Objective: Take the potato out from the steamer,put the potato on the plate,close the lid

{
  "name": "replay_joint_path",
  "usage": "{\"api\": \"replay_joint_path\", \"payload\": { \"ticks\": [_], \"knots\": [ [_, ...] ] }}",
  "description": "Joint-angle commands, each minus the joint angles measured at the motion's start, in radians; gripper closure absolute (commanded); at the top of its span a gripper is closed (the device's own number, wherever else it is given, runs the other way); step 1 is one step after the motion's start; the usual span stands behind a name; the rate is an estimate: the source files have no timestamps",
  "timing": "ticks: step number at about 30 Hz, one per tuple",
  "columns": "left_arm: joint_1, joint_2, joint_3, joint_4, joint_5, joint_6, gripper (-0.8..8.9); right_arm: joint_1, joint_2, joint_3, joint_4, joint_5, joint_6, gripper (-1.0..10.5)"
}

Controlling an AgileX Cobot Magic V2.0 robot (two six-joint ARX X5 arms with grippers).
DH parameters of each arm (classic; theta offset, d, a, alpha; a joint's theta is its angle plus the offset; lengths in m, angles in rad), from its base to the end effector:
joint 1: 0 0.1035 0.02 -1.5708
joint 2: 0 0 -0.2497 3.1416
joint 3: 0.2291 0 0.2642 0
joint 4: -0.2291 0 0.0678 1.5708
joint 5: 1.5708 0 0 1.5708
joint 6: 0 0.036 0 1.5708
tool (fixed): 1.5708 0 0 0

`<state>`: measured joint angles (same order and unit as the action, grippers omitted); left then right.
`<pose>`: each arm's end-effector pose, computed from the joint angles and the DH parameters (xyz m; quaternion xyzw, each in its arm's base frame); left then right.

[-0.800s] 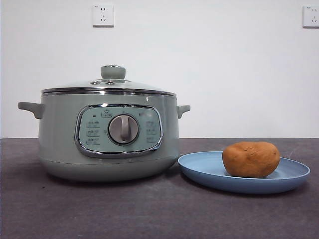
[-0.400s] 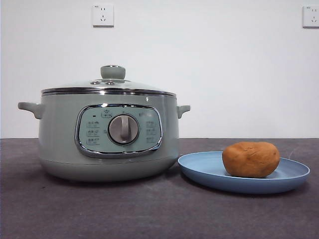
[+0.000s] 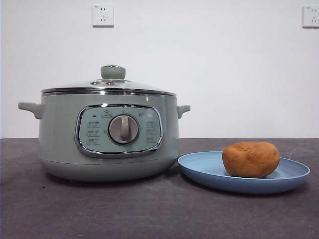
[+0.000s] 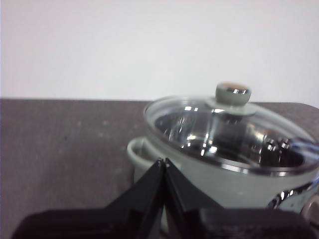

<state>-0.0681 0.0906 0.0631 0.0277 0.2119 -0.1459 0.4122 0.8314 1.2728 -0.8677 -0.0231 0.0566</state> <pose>0.1323 -0.0166 0.1790 -0.0722 0.0101 -0.1392 0.9876 0.1401 0.0622 0.4092 -0.0139 0.2134 0.2051 0.9551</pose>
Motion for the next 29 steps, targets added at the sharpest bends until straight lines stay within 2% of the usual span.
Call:
{"api": "replay_joint_path", "payload": {
  "ticks": [1,10,17,29],
  "knots": [
    [0.003,-0.018,-0.034,-0.001,-0.006,-0.033,8.17,0.001,-0.001,-0.008,0.003,0.003,0.010,9.5],
    [0.003,-0.051,-0.042,-0.138,-0.109,-0.039,8.17,0.001,-0.001,-0.008,0.003,0.003,0.010,9.5],
    [0.003,-0.089,-0.042,-0.258,-0.142,-0.047,8.17,0.001,-0.001,-0.008,0.003,0.003,0.010,9.5],
    [0.003,-0.087,-0.042,-0.257,-0.158,-0.041,8.17,0.001,-0.001,-0.008,0.003,0.003,0.010,9.5]
  ]
}}
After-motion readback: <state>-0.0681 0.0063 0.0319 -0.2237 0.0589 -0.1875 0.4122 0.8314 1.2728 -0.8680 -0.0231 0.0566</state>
